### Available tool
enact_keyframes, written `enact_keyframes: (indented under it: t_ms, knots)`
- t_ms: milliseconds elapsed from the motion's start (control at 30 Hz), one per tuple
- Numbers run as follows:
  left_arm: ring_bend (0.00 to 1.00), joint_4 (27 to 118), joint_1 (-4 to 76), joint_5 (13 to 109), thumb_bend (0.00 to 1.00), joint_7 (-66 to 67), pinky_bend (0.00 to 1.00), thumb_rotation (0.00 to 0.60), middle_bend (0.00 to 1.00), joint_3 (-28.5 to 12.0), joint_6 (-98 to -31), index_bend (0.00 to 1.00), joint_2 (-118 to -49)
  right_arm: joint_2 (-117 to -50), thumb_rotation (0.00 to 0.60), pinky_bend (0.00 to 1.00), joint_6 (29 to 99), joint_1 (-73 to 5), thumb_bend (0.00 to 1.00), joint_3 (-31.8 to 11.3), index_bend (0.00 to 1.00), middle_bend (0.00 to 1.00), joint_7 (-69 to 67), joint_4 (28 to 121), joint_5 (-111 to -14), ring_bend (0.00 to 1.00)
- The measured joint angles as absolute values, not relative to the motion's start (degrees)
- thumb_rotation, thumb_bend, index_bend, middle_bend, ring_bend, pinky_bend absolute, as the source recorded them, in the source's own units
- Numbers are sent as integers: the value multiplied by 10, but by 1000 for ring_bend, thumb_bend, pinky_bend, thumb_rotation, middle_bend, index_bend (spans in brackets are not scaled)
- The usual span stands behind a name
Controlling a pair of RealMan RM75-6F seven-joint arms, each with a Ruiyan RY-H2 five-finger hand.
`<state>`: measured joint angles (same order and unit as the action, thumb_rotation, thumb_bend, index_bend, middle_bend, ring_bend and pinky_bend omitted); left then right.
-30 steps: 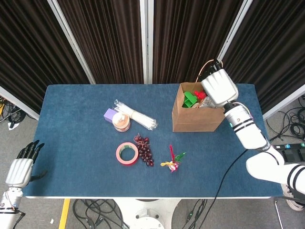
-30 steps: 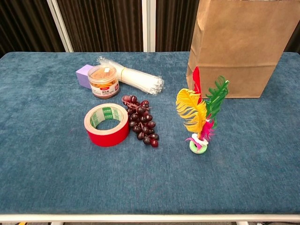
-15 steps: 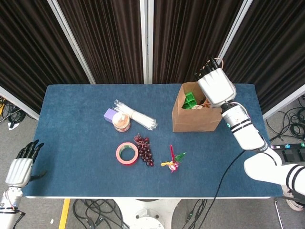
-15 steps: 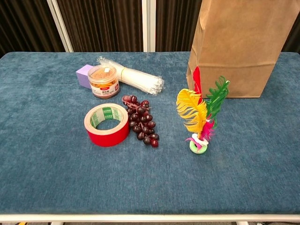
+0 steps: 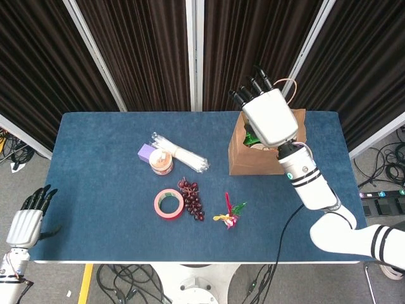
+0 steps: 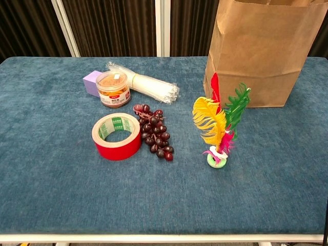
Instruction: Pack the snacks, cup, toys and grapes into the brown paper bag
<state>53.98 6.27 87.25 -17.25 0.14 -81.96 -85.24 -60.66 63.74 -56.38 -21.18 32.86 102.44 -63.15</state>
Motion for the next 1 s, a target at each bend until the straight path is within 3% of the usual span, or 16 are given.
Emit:
enact_keyframes:
  t_ms: [267,533,1000]
  knots:
    - [27,540,62,873,233,-170,168,600,133,2,-820,138,-852,-586,600,111,615,-551,0,-190,272,346,317,1132,-651,178]
    - [28,539,63,873,232,-169,168,600,133,2,-819,138,-853,-525,600,111,549,-533,0,-136,272,344,325,1225,-626,178]
    - [27,538,62,876,232,-163,168,600,133,5,-819,137,-854,-536,600,67,539,-441,0,-24,211,281,292,1241,-700,111]
